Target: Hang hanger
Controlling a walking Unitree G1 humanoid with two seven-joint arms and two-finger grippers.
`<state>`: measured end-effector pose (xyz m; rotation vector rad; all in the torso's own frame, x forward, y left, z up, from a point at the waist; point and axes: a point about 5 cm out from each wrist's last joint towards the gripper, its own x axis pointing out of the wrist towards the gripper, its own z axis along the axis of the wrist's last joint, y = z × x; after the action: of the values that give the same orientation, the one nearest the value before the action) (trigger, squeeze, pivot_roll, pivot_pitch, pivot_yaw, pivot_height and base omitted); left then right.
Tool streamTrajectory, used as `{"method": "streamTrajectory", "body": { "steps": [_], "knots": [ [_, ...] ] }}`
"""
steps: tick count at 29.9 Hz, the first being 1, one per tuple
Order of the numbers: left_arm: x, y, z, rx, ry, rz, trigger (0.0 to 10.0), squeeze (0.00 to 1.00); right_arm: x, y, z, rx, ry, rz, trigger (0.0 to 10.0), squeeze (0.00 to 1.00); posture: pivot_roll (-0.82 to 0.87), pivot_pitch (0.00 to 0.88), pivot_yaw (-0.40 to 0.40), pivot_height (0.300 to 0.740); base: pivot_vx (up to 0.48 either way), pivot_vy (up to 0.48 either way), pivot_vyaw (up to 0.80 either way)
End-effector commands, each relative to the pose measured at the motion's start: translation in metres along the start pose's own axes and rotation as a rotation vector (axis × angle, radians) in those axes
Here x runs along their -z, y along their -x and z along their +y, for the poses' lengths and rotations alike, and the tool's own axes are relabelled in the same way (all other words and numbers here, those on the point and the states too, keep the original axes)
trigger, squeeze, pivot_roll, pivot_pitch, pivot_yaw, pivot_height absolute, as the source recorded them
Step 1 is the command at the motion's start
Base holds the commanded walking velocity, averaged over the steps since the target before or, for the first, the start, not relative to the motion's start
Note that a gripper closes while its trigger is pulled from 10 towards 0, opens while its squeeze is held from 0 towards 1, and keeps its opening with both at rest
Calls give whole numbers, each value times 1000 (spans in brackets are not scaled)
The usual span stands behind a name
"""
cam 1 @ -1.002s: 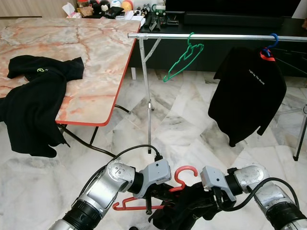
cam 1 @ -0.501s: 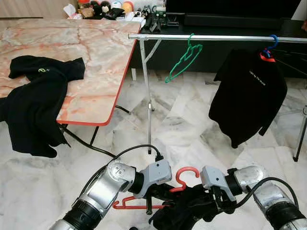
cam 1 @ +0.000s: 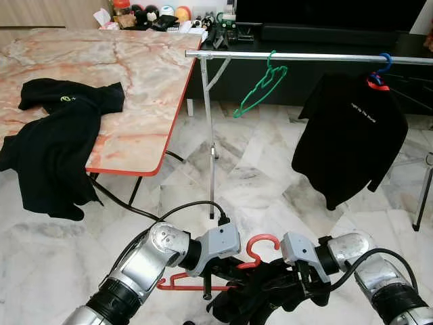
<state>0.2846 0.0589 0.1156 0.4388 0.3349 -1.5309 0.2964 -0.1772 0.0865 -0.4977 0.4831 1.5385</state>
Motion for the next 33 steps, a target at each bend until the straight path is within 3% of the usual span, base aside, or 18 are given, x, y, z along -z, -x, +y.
{"method": "streamTrajectory", "body": {
  "steps": [1,2,13,20,26,27,28,29,33],
  "knots": [
    [-20,4,5,9,-88,-60,10000,957,10,-7,8,-47,-21,46,0,0,18,140,21,740,0,0,0],
    [-20,4,5,10,-84,-59,10000,1000,10,-7,8,-45,-23,46,0,0,20,142,23,740,0,0,0],
    [-15,13,6,-4,-63,-39,10000,1000,13,-12,8,-17,-33,47,0,0,33,156,29,740,0,0,0],
    [-8,40,10,-55,-50,9,10000,1000,28,-5,5,109,-49,125,0,0,44,162,36,740,0,0,0],
    [-3,62,21,-199,-5,-25,10000,1000,37,17,-2,276,-101,136,0,0,48,172,42,740,0,0,0],
    [-2,63,23,-239,6,-39,10000,796,37,21,-4,308,-106,129,0,0,50,174,40,740,0,0,0],
    [-2,64,25,-267,14,-48,10000,796,38,25,-5,329,-110,123,0,0,50,174,40,740,0,0,0],
    [1,63,26,-307,21,-68,10000,0,37,32,-8,392,-120,109,0,0,50,174,40,740,0,0,0],
    [17,58,23,-393,72,-60,10000,0,36,51,-17,536,-133,91,0,0,44,181,40,740,0,0,0]
  ]
}}
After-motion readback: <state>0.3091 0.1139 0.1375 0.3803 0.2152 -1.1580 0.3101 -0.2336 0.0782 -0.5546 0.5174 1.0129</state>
